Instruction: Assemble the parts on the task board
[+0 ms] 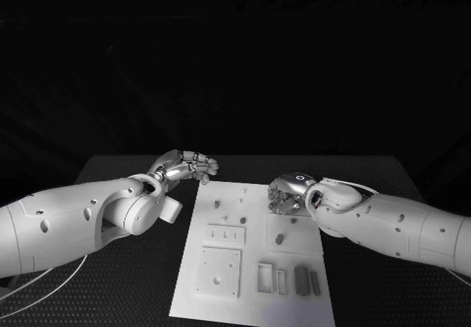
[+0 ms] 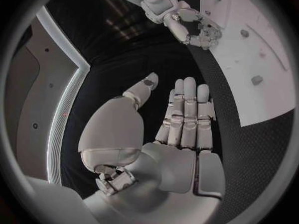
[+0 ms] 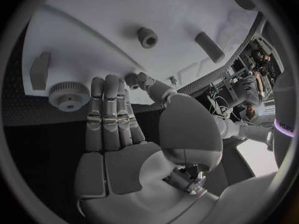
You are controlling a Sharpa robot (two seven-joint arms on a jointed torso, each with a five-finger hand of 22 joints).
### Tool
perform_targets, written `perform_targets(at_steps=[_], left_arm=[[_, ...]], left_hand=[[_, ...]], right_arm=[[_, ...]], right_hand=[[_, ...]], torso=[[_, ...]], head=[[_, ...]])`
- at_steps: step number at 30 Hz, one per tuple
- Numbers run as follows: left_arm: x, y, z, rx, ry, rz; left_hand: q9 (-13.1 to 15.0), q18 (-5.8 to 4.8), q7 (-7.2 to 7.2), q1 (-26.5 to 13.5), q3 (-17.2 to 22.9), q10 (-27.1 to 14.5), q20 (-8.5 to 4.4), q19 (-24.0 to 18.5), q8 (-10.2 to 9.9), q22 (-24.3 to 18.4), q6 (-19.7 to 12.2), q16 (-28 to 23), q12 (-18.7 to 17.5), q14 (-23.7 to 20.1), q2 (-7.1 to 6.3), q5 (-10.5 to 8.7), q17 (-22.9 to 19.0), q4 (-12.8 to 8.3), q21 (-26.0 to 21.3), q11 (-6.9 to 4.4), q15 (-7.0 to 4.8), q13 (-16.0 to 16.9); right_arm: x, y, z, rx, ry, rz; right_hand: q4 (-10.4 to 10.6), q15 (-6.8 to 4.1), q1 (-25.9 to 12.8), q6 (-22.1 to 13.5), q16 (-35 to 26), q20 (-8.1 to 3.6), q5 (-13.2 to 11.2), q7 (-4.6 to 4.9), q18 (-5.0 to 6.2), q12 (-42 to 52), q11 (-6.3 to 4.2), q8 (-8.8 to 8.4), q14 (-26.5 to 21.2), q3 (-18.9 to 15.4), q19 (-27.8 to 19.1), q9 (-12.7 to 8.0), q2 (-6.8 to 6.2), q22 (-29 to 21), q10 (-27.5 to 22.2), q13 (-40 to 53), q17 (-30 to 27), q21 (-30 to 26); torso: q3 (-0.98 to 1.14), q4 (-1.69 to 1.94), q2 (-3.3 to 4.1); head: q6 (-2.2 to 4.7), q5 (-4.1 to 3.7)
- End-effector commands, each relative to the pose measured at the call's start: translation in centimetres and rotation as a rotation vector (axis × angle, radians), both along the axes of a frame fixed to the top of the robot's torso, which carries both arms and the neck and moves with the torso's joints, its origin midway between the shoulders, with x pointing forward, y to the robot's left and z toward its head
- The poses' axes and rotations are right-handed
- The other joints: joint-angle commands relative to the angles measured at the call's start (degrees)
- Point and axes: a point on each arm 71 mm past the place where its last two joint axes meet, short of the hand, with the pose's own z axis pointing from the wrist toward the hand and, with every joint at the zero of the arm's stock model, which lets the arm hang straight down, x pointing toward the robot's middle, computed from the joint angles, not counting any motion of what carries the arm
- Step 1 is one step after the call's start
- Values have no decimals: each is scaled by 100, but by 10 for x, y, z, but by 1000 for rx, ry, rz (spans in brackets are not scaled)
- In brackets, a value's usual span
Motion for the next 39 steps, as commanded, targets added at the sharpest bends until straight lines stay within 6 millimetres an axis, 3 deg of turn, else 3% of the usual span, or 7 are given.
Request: perform_targets(at_steps=[1, 5, 9, 16, 33, 36, 39], left_arm=[[0, -1, 1, -2, -2, -15], [0, -2, 1, -2, -1, -16], [0, -3, 1, -2, -1, -17], [0, -2, 2, -1, -1, -15], [0, -2, 1, 0, 1, -14], [0, -2, 2, 1, 0, -12], [1, -2, 2, 2, 0, -10]], left_hand=[[7, 108, 15, -38, 21, -29, 4, -28, -40, -5, -14, -16, -42, -45, 0, -31, -10, -8, 17, 14, -3, 10], [9, 108, 16, -38, 23, -30, 4, -29, -42, -6, -15, -17, -45, -46, 1, -32, -11, -8, 17, 14, -2, 11], [11, 108, 16, -36, 25, -29, 4, -30, -43, -6, -15, -16, -48, -46, 4, -32, -12, -7, 17, 14, -2, 13], [15, 109, 16, -34, 28, -27, 4, -30, -46, -7, -13, -16, -51, -46, 6, -32, -12, -7, 18, 14, -2, 17], [21, 109, 17, -30, 31, -29, 4, -32, -53, -8, -15, -14, -61, -47, 3, -33, -14, -9, 20, 16, -2, 22], [22, 109, 17, -29, 32, -29, 4, -32, -54, -8, -15, -14, -62, -47, 3, -33, -14, -9, 21, 17, -2, 23], [23, 109, 17, -27, 33, -28, 4, -32, -55, -8, -15, -13, -64, -47, 3, -32, -14, -10, 21, 17, -2, 24]], right_arm=[[-3, -2, -9, -51, 18, 3], [-4, 0, -8, -49, 10, 10], [-4, 2, -8, -61, 7, 12], [-3, 0, -10, -71, -10, 4], [-1, 1, -6, -47, -56, -44], [0, 0, -4, -33, -78, -59], [0, -3, -1, -6, -101, -81]], right_hand=[[-19, 12, 54, 78, 45, -5, -31, -5, 37, -14, -13, -20, -28, 78, -10, -3, -59, 27, -10, 32, 36, 49], [-26, -26, 143, 184, 105, -33, -49, -47, 37, 34, -55, 17, 26, 191, 48, 24, -16, 81, 94, 120, 110, 119], [-81, -136, 203, 444, 386, -132, -60, -157, 37, 153, -171, 119, 130, 300, 214, 106, 108, 267, 346, 323, 326, 361], [-193, -282, 145, 758, 943, -282, -63, -291, 37, 281, -321, 223, 145, 357, 362, 283, 196, 396, 618, 705, 668, 850], [-85, -344, -25, 923, 1282, -356, -52, -365, 37, 318, -384, 243, 129, 402, 370, 448, 160, 391, 734, 1025, 768, 1251], [-68, -352, -14, 947, 1325, -366, 31, -372, 37, 313, -392, 235, 129, 457, 363, 470, 172, 388, 746, 1076, 763, 1303], [-75, -357, -87, 951, 1392, -375, 564, -365, 37, 285, -396, 201, 115, 521, 340, 524, 212, 380, 744, 1181, 725, 1396]], torso=[[1, -1, 0], [-1, -3, 2], [2, 5, 5], [2, 5, 7], [-3, 3, 5], [-3, 2, 6], [-5, 0, 5]], head=[[-2, 0], [4, -6], [-2, -13], [-9, -13], [32, -27], [44, -32], [58, -29]])
